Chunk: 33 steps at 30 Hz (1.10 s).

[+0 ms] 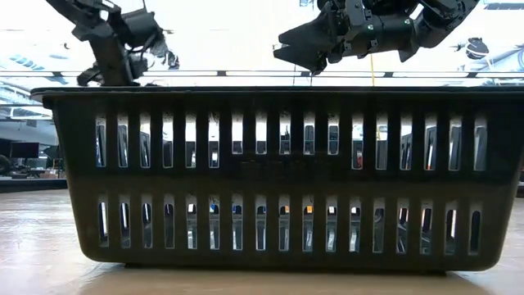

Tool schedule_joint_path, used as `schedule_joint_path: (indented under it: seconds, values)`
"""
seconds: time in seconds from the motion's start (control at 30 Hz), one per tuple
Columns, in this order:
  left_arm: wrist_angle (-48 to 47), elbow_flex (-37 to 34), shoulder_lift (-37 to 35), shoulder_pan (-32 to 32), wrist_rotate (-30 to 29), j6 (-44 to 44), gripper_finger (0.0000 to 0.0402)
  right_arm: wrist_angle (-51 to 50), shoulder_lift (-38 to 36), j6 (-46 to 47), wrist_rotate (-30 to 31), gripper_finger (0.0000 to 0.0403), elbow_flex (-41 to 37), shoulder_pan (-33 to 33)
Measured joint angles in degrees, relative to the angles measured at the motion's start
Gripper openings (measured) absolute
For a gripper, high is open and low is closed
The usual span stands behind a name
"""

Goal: Sort spring keychains into baskets
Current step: Put the orange spring keychain into the blue basket

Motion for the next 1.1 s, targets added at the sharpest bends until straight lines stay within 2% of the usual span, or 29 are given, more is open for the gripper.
schedule_joint_path:
  seconds: [0.17,0.3,0.53,0.87,1.1]
  values:
    - [-2.81,0.0,0.07,5.51,4.35,0.09,0.0008,0.02,0.0,0.0,-0.01,0.0238,0.0,0.0]
    - [-2.9,-0.01,0.07,7.4,4.81,1.7,0.0017,0.02,0.0,0.0,0.01,0.0238,0.0,0.0]
    - [-2.88,-0.02,0.07,8.41,7.6,2.27,0.0008,0.02,0.0,0.0,0.0,0.0238,0.0,0.0]
    - [-2.85,-0.01,0.07,8.43,8.44,1.36,0.0105,0.02,0.0,1.51,-0.01,0.0238,0.0,0.0]
    - [-2.68,-0.02,0.07,8.43,8.45,2.2,0.0136,0.02,0.0,1.51,-0.01,0.0238,0.0,0.0]
